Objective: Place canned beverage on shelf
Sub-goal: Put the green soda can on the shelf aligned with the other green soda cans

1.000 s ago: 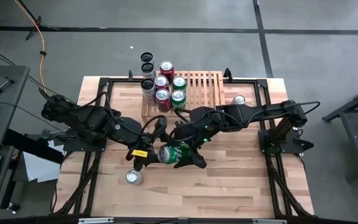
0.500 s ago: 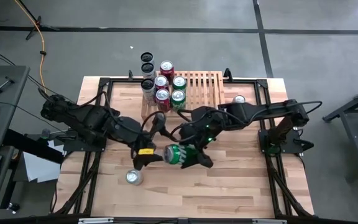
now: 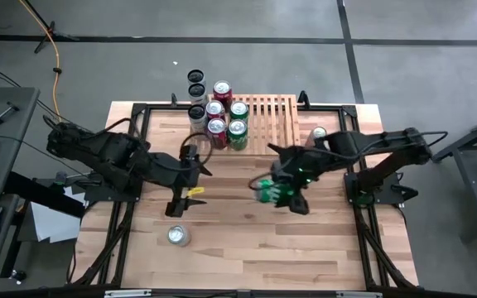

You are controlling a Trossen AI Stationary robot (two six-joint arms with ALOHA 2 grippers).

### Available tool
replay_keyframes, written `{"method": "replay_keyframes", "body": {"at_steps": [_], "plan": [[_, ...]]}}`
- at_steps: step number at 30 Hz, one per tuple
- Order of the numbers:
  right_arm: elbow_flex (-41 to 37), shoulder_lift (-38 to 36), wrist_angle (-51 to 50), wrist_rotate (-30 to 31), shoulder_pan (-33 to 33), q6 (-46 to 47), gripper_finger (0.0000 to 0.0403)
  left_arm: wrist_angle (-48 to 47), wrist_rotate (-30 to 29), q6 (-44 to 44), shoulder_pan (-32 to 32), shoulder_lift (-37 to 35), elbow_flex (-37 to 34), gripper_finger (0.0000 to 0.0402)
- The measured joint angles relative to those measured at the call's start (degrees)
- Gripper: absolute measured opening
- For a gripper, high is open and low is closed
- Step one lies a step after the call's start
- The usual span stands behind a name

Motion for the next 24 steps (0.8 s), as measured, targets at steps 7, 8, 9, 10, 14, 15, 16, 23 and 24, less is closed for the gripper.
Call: {"method": "replay_keyframes", "body": {"at_steps": [7,8,9,10,14,15,16,23,24], "plan": [[-24.97,-14.90,13.16,1.46,3.41,16.46,0.0293,28.28,-4.07,-7.19,-1.54,-10.55,-21.95,0.0360],[-28.11,-17.02,16.77,2.80,3.99,18.95,0.0293,33.64,-5.26,-8.28,-1.53,-12.12,-25.67,0.0360],[-31.03,-18.98,20.67,4.33,4.58,20.98,0.0293,39.52,-6.54,-9.27,-1.52,-13.48,-29.06,0.0360],[-33.60,-20.66,24.28,6.08,5.06,22.51,0.0293,44.77,-7.75,-9.81,-1.49,-14.64,-32.16,0.0360],[-40.76,-25.50,38.62,17.03,6.39,23.24,0.0293,67.94,-14.14,-10.70,-0.75,-17.60,-42.63,0.0360],[-41.93,-26.15,41.50,20.34,6.35,22.33,0.0293,72.67,-15.75,-10.69,-0.57,-17.91,-44.27,0.0360],[-42.94,-26.53,44.26,23.36,6.19,21.10,0.0293,76.76,-17.37,-10.70,-0.53,-18.10,-45.60,0.0360],[-44.64,-26.56,58.27,33.95,0.86,9.44,0.0293,85.64,-25.14,-4.66,-0.51,-18.40,-47.61,0.0360],[-44.64,-26.54,59.29,33.91,-0.44,8.22,0.0293,86.21,-25.72,-3.22,-0.53,-18.81,-47.61,0.0360]]}}
